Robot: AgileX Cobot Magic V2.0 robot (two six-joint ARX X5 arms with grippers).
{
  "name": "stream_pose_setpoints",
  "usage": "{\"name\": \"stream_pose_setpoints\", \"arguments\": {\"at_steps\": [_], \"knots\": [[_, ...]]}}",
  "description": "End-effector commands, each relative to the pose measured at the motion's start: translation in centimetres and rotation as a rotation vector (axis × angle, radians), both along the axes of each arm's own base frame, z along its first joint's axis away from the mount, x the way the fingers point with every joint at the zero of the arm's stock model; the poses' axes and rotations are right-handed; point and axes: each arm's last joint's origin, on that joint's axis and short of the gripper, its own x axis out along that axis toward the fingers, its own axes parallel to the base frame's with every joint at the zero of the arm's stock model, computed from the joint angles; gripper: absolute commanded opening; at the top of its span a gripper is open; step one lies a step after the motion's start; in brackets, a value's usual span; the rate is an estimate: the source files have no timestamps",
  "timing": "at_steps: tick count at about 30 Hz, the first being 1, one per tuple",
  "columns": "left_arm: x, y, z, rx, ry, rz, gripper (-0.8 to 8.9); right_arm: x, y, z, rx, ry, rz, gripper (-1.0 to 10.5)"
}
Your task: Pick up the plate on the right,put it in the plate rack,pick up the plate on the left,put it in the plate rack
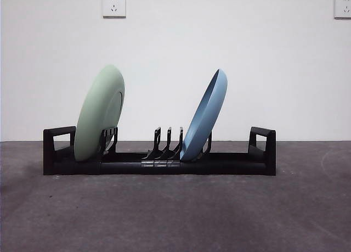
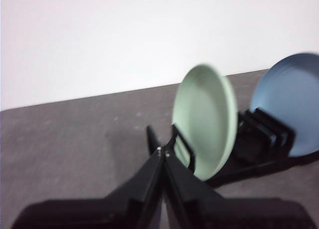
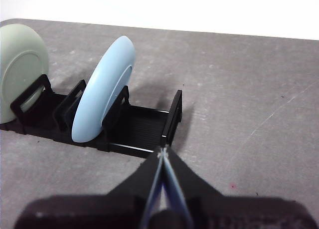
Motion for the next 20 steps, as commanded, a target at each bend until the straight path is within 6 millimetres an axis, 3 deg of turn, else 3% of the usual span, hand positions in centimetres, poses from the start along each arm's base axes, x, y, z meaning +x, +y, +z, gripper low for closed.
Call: {"name": "stream_pose_setpoints", "arguments": {"at_steps": [1, 8, 16, 20], "knots": [[0.1, 0.3, -2.3, 0.009, 0.020, 0.028, -0.03, 0.0, 0.0, -0.1, 0.011, 0.001, -0.007, 0.0], [0.3, 0.7, -6.0, 0.010, 0.066, 0.068, -0.03, 0.0, 0.0, -0.1, 0.011, 0.001, -0.007, 0.0], [0.6, 0.8, -8.1, 0.012, 0.114, 0.086, -0.03, 0.0, 0.0, -0.1, 0.011, 0.001, -0.007, 0.0], [0.6, 0.9, -8.1, 0.012, 0.112, 0.092, -0.03, 0.0, 0.0, -0.1, 0.011, 0.001, -0.007, 0.0]]}}
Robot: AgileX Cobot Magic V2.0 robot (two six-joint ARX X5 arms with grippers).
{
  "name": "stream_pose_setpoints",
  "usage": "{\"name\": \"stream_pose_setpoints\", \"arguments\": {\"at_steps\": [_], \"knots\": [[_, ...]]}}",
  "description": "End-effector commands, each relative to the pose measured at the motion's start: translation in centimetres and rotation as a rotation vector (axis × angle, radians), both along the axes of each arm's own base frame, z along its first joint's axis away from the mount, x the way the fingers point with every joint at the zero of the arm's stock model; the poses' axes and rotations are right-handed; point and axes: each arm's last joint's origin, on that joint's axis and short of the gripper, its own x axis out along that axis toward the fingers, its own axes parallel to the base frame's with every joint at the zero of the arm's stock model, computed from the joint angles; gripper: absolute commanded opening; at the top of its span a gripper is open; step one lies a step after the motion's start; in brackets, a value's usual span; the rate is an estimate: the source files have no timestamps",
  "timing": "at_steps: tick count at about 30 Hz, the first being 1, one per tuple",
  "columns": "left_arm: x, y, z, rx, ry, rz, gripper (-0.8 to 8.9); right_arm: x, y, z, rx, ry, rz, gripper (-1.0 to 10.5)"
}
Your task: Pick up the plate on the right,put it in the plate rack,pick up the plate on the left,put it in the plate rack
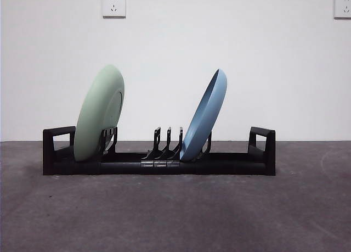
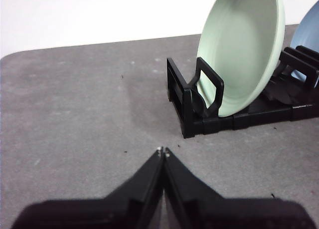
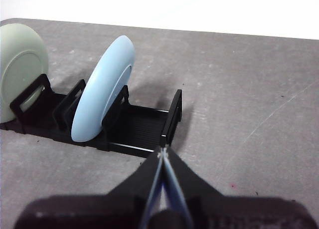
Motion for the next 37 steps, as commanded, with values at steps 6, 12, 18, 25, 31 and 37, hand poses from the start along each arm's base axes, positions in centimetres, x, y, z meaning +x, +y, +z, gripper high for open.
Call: {"name": "stream_pose_setpoints", "arguments": {"at_steps": [6, 12, 18, 25, 31, 37], "knots": [[0.1, 0.1, -0.5, 0.007, 0.004, 0.005, -0.03, 0.0, 0.0, -0.1, 0.011, 0.001, -0.007, 0.0], [0.1, 0.1, -0.5, 0.007, 0.003, 0.005, -0.03, 0.0, 0.0, -0.1, 0.011, 0.001, -0.007, 0.0], [0.1, 0.1, -0.5, 0.007, 0.003, 0.005, -0.03, 0.0, 0.0, -0.1, 0.011, 0.001, -0.007, 0.0], [0.1, 0.1, -0.5, 0.007, 0.003, 0.005, -0.03, 0.0, 0.0, -0.1, 0.011, 0.001, -0.007, 0.0], [0.1, 0.1, -0.5, 0.007, 0.004, 0.005, -0.03, -0.1, -0.1, 0.0, -0.073, -0.032, 0.012, 0.0], [0.1, 0.1, -0.5, 0.007, 0.003, 0.005, -0.03, -2.0, -1.6, -0.6, -0.070, -0.140, -0.009, 0.0]]}}
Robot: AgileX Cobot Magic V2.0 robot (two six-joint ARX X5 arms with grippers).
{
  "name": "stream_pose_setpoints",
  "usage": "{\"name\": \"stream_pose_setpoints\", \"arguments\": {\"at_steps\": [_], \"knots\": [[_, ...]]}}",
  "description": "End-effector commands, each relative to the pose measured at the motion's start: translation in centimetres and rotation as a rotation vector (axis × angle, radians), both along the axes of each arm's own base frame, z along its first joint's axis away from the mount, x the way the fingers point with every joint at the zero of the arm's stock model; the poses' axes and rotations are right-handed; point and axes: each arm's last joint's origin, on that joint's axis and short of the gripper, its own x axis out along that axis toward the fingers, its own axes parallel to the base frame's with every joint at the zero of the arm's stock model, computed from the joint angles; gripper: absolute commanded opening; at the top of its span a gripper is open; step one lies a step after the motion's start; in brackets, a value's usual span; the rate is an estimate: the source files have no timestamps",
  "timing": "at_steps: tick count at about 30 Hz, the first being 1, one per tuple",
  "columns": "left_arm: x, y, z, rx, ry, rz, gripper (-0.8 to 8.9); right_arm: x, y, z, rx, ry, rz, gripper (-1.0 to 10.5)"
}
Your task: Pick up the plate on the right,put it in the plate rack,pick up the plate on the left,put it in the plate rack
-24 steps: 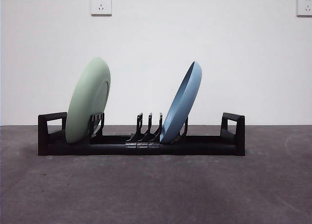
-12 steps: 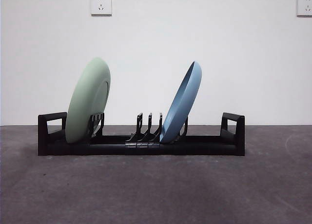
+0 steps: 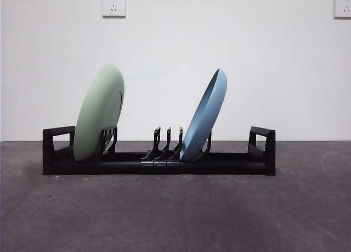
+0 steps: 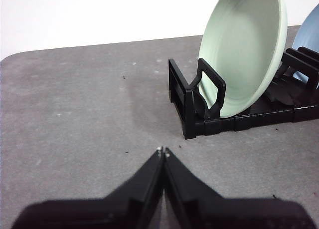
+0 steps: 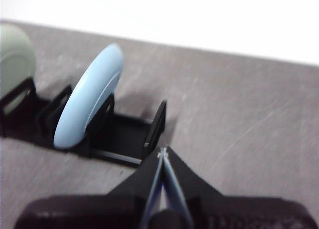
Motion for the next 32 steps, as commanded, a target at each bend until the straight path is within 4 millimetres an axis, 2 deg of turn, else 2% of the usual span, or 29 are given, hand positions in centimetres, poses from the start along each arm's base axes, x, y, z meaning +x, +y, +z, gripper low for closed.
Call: {"name": "stream_pose_setpoints", "arguments": {"at_steps": [1, 5, 8, 17, 22, 32], "knots": [[0.1, 0.0, -0.5, 0.007, 0.006, -0.001, -0.03, -1.0, -0.6, -1.1, -0.004, -0.058, 0.028, 0.0], [0.1, 0.0, -0.5, 0.007, 0.006, -0.001, -0.03, -2.2, -1.4, -3.5, 0.024, -0.162, 0.011, 0.0], [0.1, 0.0, -0.5, 0.007, 0.005, 0.000, -0.03, -2.4, -1.6, -5.8, 0.039, -0.212, -0.016, 0.0], [0.1, 0.0, -0.5, 0.007, 0.005, -0.001, -0.03, -1.5, -1.6, -12.1, 0.126, -0.168, -0.035, 0.0], [0.1, 0.0, -0.5, 0.007, 0.005, -0.001, -0.03, -1.2, -1.5, -13.8, 0.156, -0.120, -0.043, 0.0], [0.1, 0.0, -0.5, 0.007, 0.005, 0.000, -0.03, -1.1, -1.5, -15.6, 0.219, -0.029, -0.062, 0.0]]}}
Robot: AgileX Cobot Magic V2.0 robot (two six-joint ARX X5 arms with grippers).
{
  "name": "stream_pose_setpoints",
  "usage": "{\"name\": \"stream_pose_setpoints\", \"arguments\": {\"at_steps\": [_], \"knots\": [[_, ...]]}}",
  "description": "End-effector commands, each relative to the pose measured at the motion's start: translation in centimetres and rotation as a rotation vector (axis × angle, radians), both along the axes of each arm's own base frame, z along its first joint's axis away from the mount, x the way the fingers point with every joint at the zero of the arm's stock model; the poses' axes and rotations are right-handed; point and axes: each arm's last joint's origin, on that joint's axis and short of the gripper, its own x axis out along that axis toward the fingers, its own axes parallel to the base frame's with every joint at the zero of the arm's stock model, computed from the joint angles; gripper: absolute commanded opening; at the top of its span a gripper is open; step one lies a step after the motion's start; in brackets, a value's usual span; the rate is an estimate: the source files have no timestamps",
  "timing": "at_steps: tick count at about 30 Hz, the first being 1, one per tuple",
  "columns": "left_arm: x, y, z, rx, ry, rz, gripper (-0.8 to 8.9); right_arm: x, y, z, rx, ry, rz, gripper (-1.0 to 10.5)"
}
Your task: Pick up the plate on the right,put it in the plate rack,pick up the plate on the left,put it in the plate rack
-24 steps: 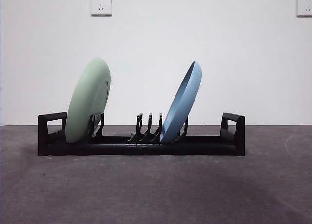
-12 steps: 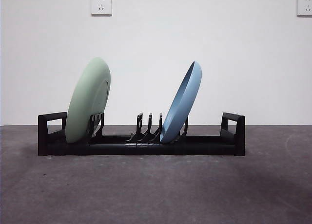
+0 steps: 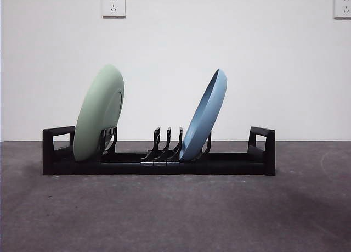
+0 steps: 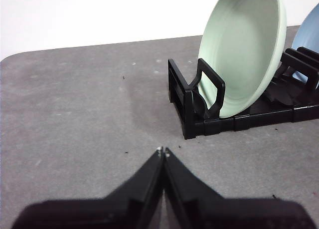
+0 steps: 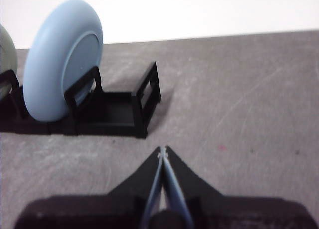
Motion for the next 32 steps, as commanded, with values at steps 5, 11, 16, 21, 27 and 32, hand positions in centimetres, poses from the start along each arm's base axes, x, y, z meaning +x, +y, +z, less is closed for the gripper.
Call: {"name": "stream_pose_setpoints", "arguments": {"at_steps": [5, 11, 16, 21, 27, 32], "knots": [[0.08, 0.02, -0.47, 0.007, 0.006, 0.000, -0.03, 0.04, -0.01, -0.52, 0.032, 0.028, -0.015, 0.0], [0.08, 0.02, -0.47, 0.007, 0.006, 0.000, -0.03, 0.04, -0.01, -0.52, 0.032, 0.028, -0.014, 0.0], [0.08, 0.02, -0.47, 0.007, 0.006, 0.000, -0.03, 0.04, -0.01, -0.52, 0.032, 0.028, -0.014, 0.0], [0.08, 0.02, -0.47, 0.007, 0.006, 0.000, -0.03, 0.04, -0.01, -0.52, 0.032, 0.028, -0.014, 0.0], [0.08, 0.02, -0.47, 0.007, 0.006, 0.000, -0.03, 0.04, -0.01, -0.52, 0.032, 0.028, -0.014, 0.0], [0.08, 0.02, -0.47, 0.007, 0.006, 0.000, -0.03, 0.04, -0.01, -0.52, 0.032, 0.028, -0.014, 0.0]]}}
